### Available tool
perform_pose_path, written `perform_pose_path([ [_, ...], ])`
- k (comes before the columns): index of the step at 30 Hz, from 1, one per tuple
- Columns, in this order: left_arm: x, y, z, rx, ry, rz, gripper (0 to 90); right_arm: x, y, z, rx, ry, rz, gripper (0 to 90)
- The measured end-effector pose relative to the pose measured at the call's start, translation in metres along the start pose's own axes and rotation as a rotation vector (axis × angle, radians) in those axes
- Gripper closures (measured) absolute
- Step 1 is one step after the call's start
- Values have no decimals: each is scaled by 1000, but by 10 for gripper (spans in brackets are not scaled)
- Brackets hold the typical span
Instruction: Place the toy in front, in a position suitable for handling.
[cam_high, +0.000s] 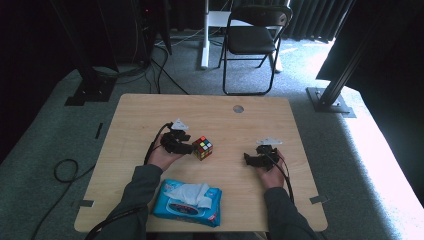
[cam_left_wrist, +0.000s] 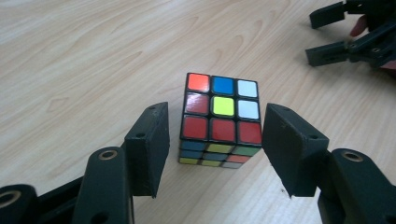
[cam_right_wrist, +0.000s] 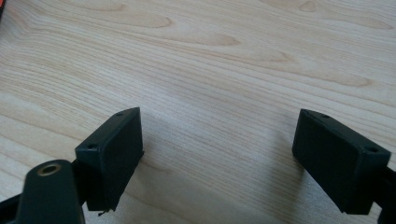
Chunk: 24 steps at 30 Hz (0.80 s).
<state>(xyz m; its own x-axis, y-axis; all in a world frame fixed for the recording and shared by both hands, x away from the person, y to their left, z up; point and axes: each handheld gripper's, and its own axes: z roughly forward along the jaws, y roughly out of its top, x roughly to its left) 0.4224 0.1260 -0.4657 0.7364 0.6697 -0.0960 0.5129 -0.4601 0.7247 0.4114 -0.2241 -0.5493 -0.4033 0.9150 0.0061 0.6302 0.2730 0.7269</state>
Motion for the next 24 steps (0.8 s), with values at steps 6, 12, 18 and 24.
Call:
perform_pose_path([
  [6, 0, -1, -5, -16, -21, -12, 485, 0, 0, 0, 0, 0, -1, 159],
  [12, 1, -3, -9, -22, -31, -18, 493, 0, 0, 0, 0, 0, -1, 159],
  [18, 0, -8, -13, -22, -16, -11, 479, 0, 0, 0, 1, 0, -1, 159],
  [24, 0, -11, -16, -11, -5, -8, 477, 0, 0, 0, 0, 0, -2, 159],
])
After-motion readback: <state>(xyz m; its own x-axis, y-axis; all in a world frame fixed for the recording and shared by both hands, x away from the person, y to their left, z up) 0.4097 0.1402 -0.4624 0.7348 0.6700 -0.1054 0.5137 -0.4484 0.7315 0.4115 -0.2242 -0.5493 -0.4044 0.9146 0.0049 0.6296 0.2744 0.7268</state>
